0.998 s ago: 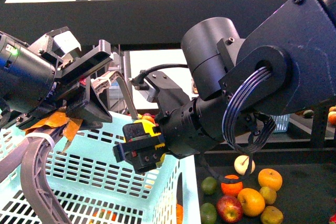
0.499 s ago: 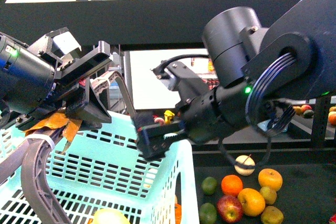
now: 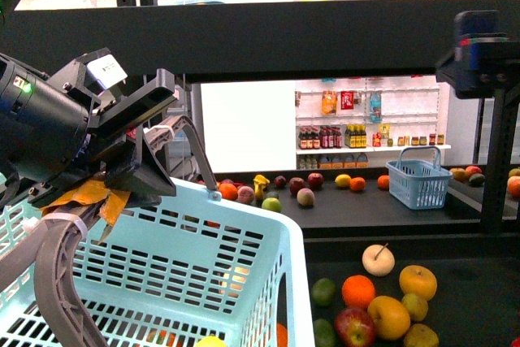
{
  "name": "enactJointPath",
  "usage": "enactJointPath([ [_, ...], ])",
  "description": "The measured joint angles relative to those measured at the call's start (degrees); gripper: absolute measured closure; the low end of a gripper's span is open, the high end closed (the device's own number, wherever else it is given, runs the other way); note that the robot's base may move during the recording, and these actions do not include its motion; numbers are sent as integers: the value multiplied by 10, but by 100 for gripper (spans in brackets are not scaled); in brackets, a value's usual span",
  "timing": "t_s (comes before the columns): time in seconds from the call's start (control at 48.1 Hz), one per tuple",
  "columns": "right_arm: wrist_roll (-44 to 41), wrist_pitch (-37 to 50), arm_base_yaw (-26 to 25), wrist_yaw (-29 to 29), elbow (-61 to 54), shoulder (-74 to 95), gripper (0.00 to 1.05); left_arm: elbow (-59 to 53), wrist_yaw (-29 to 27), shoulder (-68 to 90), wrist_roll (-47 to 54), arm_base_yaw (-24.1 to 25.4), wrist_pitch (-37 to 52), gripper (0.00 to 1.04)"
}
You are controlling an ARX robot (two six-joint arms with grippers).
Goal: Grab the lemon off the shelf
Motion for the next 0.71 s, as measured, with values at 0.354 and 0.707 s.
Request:
enactJointPath([
  [0.354,12,-61,28,136,-307,-388,8,0,-1,0,0,0,0,88],
  [0.707,12,-254,64,88,-450,-680,58,0,-1,0,0,0,0,88],
])
